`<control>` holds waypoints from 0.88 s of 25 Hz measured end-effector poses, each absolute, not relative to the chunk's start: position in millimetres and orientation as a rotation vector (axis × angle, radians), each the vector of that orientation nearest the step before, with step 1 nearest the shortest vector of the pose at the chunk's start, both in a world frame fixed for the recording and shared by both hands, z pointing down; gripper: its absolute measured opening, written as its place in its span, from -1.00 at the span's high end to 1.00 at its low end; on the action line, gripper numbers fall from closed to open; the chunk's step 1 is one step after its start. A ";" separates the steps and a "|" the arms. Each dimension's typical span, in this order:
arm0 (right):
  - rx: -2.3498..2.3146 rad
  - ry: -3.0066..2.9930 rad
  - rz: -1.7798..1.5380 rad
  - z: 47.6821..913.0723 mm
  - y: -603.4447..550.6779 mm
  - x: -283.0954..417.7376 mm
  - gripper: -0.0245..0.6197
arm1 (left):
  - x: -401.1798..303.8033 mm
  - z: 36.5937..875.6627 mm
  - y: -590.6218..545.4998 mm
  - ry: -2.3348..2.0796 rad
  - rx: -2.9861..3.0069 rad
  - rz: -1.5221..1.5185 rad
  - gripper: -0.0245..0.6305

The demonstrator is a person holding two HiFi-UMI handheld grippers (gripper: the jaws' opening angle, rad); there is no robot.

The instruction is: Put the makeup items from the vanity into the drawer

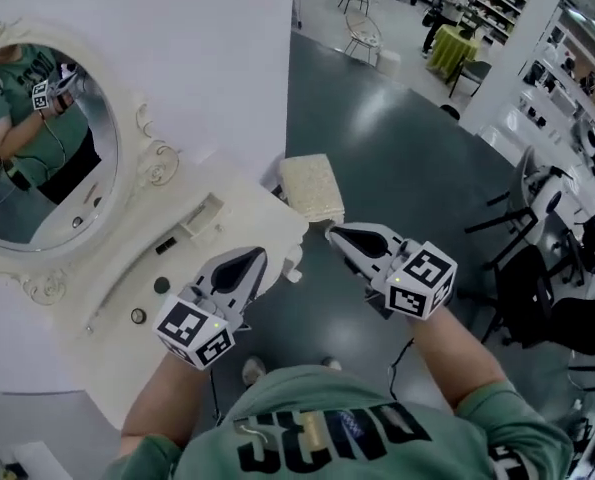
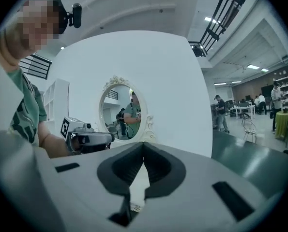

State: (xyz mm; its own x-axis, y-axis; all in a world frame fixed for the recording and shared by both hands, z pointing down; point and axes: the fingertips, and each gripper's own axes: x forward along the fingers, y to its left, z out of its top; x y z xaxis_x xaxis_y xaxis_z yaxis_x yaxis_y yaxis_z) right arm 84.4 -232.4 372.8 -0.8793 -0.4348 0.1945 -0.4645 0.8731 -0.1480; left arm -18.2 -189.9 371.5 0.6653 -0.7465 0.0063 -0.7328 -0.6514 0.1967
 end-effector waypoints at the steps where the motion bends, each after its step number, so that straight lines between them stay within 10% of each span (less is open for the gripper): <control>1: 0.725 -2.893 0.285 361.0 -222.9 97.9 0.89 | -8.9 359.6 -181.1 -1.192 2.718 -0.118 0.90; 22: 0.927 -2.938 0.347 317.7 -136.1 201.9 0.89 | 60.9 306.7 -107.3 -1.060 2.808 -0.193 0.90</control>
State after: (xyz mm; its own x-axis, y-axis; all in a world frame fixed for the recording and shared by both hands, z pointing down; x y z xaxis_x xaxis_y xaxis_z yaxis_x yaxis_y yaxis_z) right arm 201.9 -136.1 317.7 -0.8206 -0.5617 0.1058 -0.5709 0.7964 -0.1999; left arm 60.9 -107.3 306.7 0.7445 -0.6637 -0.0720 -0.6466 -0.7437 0.1698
